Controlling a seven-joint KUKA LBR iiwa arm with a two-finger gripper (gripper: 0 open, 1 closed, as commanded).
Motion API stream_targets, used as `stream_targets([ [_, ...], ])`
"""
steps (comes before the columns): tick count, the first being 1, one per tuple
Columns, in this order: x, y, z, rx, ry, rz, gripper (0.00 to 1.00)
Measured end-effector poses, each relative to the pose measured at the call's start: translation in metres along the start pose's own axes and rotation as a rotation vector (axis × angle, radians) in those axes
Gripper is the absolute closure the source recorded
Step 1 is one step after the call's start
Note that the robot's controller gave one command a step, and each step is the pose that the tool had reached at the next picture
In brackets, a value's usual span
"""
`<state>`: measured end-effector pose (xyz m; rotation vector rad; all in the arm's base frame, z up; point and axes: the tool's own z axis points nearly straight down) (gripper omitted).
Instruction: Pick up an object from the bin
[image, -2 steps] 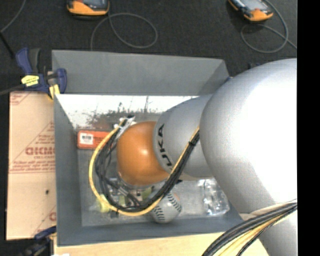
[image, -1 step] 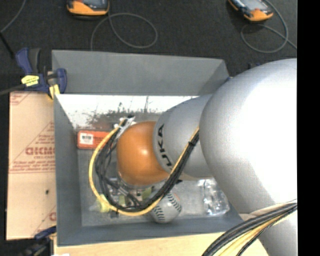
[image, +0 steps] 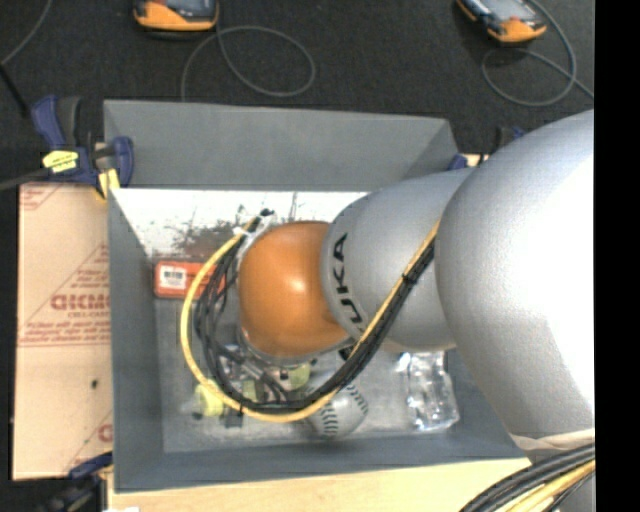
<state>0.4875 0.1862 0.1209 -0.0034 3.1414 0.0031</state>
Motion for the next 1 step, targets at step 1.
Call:
stream_targets([
  [1, -0.0066, -0.0229, -0.1731, -0.003, -0.013, -0.044, 1.0],
])
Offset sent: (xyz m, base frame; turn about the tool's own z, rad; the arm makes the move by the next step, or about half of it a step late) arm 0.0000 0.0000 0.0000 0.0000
